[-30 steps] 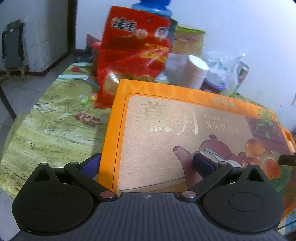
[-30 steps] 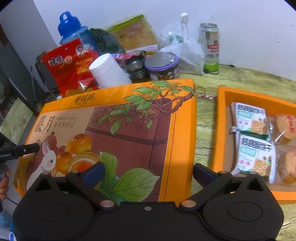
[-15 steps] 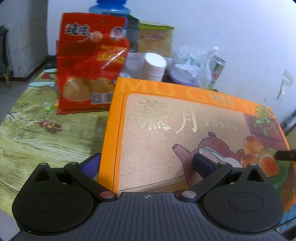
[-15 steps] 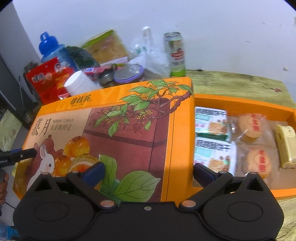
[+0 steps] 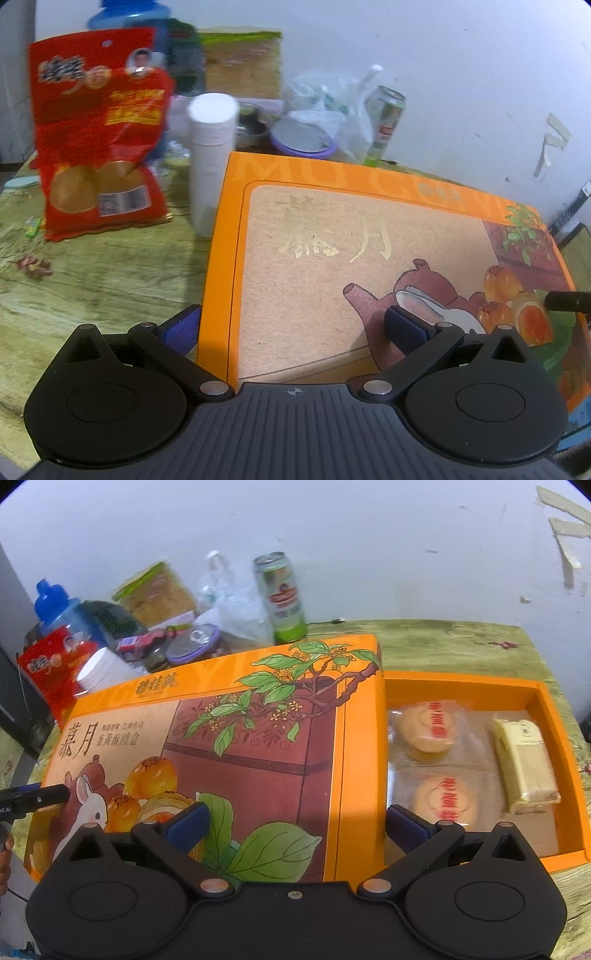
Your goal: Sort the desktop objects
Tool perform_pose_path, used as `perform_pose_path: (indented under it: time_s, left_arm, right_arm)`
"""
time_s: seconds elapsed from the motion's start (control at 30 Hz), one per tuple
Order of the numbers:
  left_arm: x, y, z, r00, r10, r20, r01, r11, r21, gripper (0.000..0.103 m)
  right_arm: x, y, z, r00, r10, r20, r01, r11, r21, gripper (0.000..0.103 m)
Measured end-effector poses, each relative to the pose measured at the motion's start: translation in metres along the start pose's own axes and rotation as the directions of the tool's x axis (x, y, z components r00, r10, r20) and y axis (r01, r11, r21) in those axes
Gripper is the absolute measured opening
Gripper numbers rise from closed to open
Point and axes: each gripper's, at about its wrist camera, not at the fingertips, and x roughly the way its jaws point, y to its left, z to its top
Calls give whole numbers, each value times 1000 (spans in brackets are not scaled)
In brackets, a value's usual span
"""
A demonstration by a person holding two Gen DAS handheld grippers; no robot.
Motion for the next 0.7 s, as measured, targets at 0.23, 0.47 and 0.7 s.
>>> perform_pose_path:
  time_s: [0.23,0.47,0.7]
  left_arm:
    - [21,-29,5,1000,-15,-20,15,1000,26,103]
    - [45,-61,11,998,-37,-49,40,997,60,103]
    - [70,-96,13,995,-65,-74,71,994,82,103]
  right_arm:
    - [-2,-37,3,1000,-15,10,15,999,29,102]
    - [-2,-73,2,999,-36,8,35,997,72,102]
    - [-7,-113,-1,998,-64,2,63,992,105,102]
